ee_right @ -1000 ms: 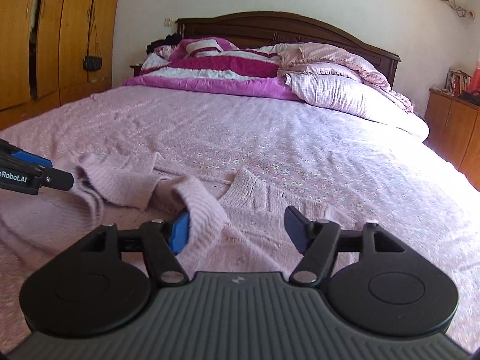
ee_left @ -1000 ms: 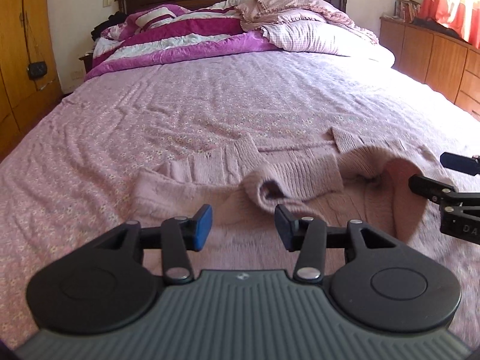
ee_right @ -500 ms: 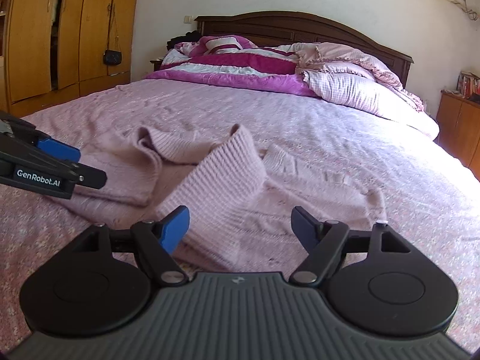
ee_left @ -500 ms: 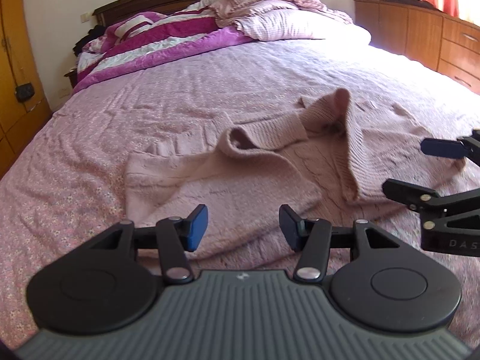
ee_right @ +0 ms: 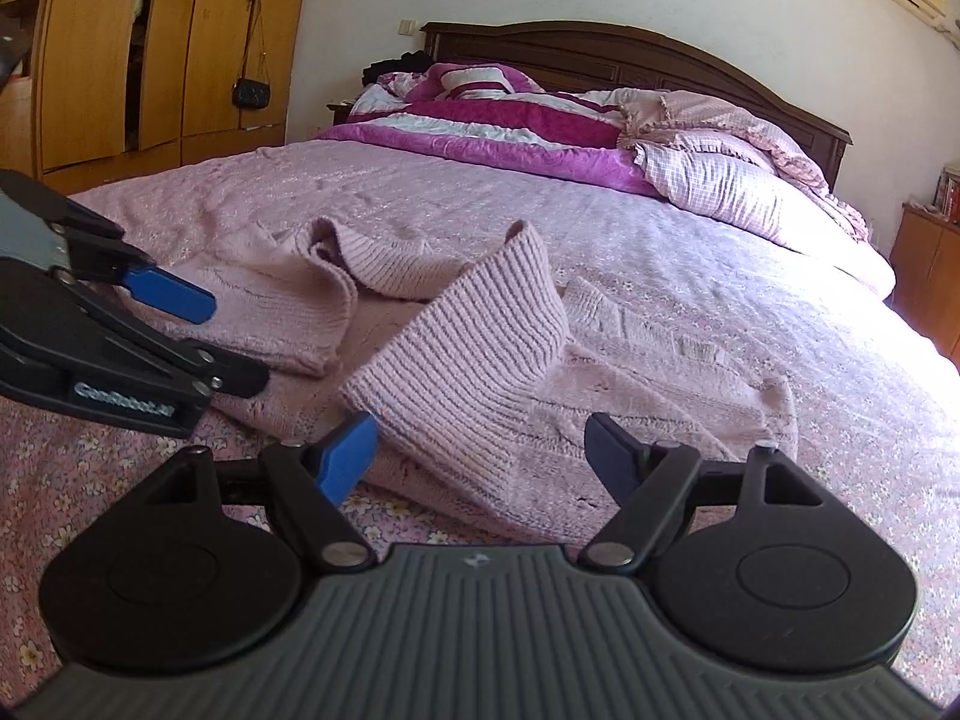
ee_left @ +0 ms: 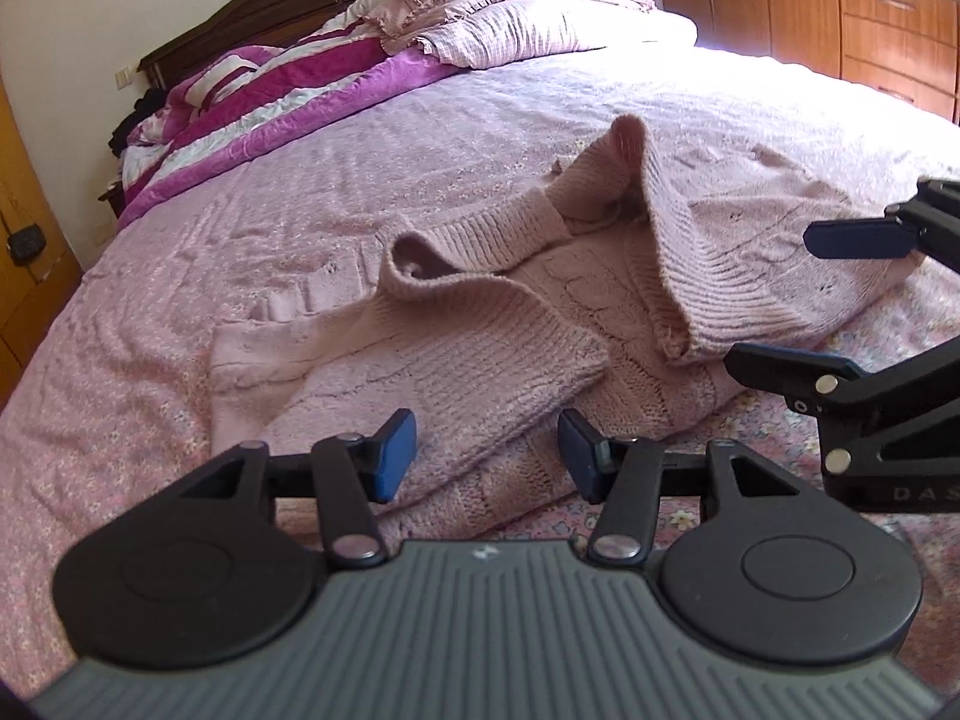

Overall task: Fold small clothes
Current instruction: 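Grasp the cardigan edge with the left gripper while the right gripper grasps it too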

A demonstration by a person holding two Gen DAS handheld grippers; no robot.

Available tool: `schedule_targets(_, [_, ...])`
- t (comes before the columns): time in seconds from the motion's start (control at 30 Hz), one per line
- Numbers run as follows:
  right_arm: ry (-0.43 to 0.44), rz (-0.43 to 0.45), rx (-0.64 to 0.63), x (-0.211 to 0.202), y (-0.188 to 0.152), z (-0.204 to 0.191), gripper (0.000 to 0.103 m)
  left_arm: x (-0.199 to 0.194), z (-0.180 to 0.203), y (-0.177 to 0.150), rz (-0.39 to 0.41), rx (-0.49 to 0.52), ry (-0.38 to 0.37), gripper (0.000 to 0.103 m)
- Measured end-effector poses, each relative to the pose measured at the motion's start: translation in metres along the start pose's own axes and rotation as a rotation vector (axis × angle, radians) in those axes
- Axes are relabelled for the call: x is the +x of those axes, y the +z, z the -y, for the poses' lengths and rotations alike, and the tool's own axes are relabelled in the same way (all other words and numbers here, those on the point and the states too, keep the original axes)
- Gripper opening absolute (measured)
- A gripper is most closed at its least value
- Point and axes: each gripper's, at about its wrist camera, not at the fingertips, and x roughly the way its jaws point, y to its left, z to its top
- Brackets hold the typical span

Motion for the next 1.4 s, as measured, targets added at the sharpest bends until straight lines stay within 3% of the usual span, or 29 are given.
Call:
schedule_targets(0.13, [0.013,0.001,-0.047,0.006,-0.001,-0.006,0.082,0.004,0.001,-0.001,0.019,0.011,0.014,0.054])
schedule_targets(0.23, [0.011,-0.003,-0.072,0.013,-0.002,-0.010,0.075,0.004,0.001,-0.002,0.034,0.026,0.016,0.052])
schedule_targets(0.27, [0.016,-0.002,-0.079,0.015,-0.003,-0.010,0.067,0.004,0.002,-0.002,0.038,0.032,0.003,0.033])
schedule_targets(0.33, [0.023,-0.010,-0.086,0.019,-0.005,-0.012,0.056,0.004,0.001,-0.002,0.040,0.037,0.000,0.015])
schedule_targets(0.5, [0.022,0.001,-0.075,0.021,-0.003,-0.010,0.014,-0.002,-0.009,0.002,0.064,0.028,0.009,0.011])
schedule_targets(0.77, [-0.056,0.077,-0.114,0.011,0.014,0.014,0.010,-0.008,-0.048,0.028,0.121,0.004,0.133,0.010])
schedule_targets(1.03, [-0.195,0.109,-0.125,0.030,0.054,0.078,0.009,0.010,-0.104,0.062,0.144,-0.053,0.244,0.009])
schedule_targets(1.27, [-0.259,0.000,-0.107,0.087,0.067,0.140,0.009,0.058,-0.131,0.058,0.069,-0.120,0.282,0.009])
schedule_targets(1.4, [-0.240,-0.114,-0.072,0.130,0.059,0.166,0.009,0.090,-0.141,0.040,-0.011,-0.154,0.288,0.012])
